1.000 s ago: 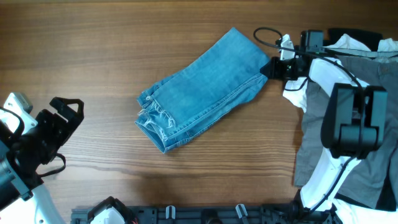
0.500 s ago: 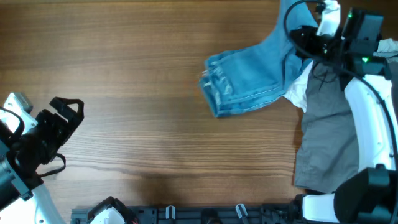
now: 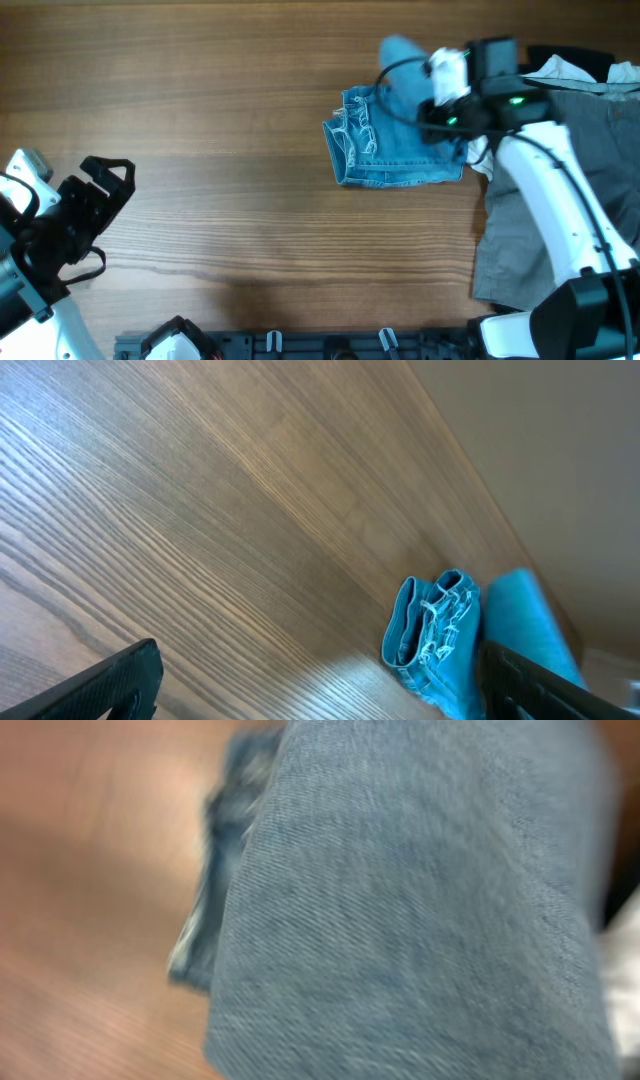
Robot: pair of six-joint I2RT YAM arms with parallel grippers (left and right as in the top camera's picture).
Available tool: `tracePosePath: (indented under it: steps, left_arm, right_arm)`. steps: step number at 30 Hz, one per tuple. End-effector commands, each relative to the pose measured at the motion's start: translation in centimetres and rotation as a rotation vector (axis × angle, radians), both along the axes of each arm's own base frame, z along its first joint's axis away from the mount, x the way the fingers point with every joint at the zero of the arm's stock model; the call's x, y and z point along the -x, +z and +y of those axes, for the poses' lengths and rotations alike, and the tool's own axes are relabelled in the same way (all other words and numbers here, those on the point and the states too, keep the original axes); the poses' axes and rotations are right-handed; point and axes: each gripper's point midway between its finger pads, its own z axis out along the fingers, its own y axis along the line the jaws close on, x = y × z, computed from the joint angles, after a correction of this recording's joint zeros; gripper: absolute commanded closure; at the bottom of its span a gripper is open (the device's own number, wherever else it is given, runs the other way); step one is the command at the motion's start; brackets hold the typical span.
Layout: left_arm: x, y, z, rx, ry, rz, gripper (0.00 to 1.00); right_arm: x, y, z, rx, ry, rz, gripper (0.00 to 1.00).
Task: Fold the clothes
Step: 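Fold the jeans end leftward over itself with the right gripper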
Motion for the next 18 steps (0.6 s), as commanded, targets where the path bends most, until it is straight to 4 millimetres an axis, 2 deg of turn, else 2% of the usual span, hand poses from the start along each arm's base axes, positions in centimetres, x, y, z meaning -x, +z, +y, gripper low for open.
tracePosePath:
  steps: [1,2,4,5,8,11,15,18]
  left_arm:
    - [-0.1,0.4,-0.1,-0.022,-0.019,-0.011,0.0]
    - [-0.1,0.4,-0.1,-0.022,-0.019,-0.011,0.0]
    - [-0.1,0.4,-0.1,-0.022,-0.019,-0.011,0.0]
    - [-0.1,0.4,-0.1,-0.022,-0.019,-0.012,0.0]
    - [-0.1,0.4,-0.1,-0.022,-0.019,-0.011,0.0]
    - [-0.1,0.4,-0.1,-0.022,-0.019,-0.011,0.0]
    - [-0.1,0.4,-0.1,-0.022,-0.019,-0.011,0.0]
    - [-0.1,0.4,-0.1,-0.022,-0.019,-0.011,0.0]
  right_arm:
    - [3.3,-3.1,4.0,0.018,0.144,0.059,0.91]
    - [3.9,-3.7,5.0,0.018,0.175,0.057,0.77]
    - [4.4,-4.1,6.7,0.015,0.225,0.036,0.41]
    - [4.1,-4.0,7.1,0.021,0.232,0.011,0.36]
    - [2.1,-2.6,7.0,0.037,0.177,-0.073,0.33]
    - [1.1,0.5,7.0,-0.013,0.148,-0.13,0.33]
    - [1.9,5.6,8.8,-0.135,0.276,-0.244,0.33]
    - [2.4,8.7,8.9,-0.158,0.312,-0.338,0.3]
